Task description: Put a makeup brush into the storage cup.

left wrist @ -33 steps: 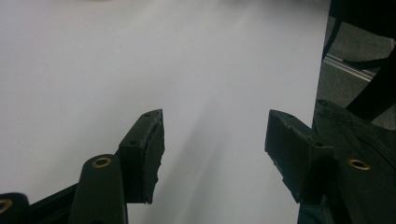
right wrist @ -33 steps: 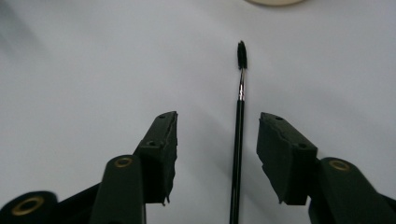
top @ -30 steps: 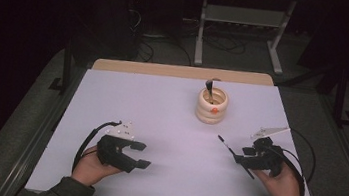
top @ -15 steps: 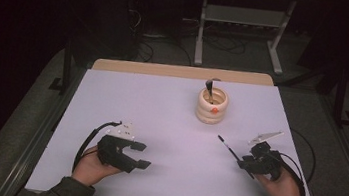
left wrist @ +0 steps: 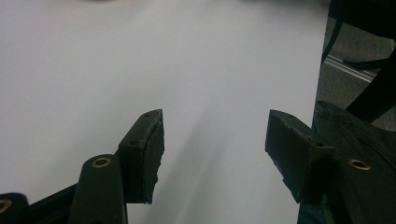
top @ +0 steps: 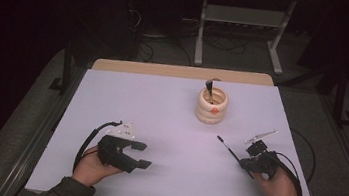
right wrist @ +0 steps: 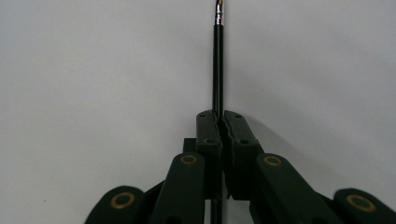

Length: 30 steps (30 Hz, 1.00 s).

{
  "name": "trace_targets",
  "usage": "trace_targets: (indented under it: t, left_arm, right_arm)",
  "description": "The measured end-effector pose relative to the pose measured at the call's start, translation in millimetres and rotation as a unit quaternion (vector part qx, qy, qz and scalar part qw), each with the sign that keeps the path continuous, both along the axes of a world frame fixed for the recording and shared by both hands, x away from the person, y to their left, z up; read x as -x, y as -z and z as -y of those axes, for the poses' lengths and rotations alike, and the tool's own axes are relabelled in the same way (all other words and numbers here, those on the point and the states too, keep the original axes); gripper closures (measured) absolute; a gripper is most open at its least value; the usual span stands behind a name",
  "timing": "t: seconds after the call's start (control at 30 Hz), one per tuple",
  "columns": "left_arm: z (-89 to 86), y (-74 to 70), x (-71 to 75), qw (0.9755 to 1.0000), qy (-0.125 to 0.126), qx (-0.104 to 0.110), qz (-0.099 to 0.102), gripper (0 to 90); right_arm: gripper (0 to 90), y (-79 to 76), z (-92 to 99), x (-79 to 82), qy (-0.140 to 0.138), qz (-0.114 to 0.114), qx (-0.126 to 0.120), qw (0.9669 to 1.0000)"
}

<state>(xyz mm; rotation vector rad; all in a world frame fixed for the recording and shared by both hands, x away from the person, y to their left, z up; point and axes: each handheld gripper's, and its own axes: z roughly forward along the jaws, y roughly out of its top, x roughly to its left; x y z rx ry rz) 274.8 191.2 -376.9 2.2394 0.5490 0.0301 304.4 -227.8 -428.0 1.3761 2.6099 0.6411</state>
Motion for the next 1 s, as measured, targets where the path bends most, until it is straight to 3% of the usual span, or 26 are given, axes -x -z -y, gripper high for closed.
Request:
trace_targets:
  t: [0.17, 0.33, 0.57, 0.77, 0.93, 1.0]
  left_arm:
    - [0.9, 0.8, 0.1, 1.0000, 0.002, -0.003, 0.002, 37.1]
    - [0.5, 0.2, 0.4, 1.0000, 0.001, 0.000, 0.001, 37.2]
    - [-1.9, 0.9, -1.1, 1.0000, -0.001, 0.001, 0.000, 37.2]
    - [-3.1, 0.7, -2.1, 1.0000, -0.002, 0.006, -0.003, 37.1]
    - [-3.0, 1.5, -1.8, 1.0000, -0.002, 0.005, -0.006, 37.2]
    - [-2.3, 1.2, -1.7, 1.0000, -0.001, 0.008, -0.004, 37.2]
  right_arm:
    - [85.2, -1.8, -4.1, -2.4, -0.006, -0.007, 0.015, 0.9998]
    - [85.3, -0.9, 0.9, -5.0, -0.006, -0.015, -0.004, 0.9999]
    - [85.3, -2.7, -2.5, -5.9, -0.012, -0.017, 0.010, 0.9997]
    - [85.3, -3.1, 4.5, -4.0, -0.005, -0.010, -0.021, 0.9997]
    - [85.3, -10.2, 6.2, -2.8, -0.003, 0.006, -0.027, 0.9996]
    - [85.3, -15.7, 4.2, -0.9, -0.010, 0.014, -0.044, 0.9989]
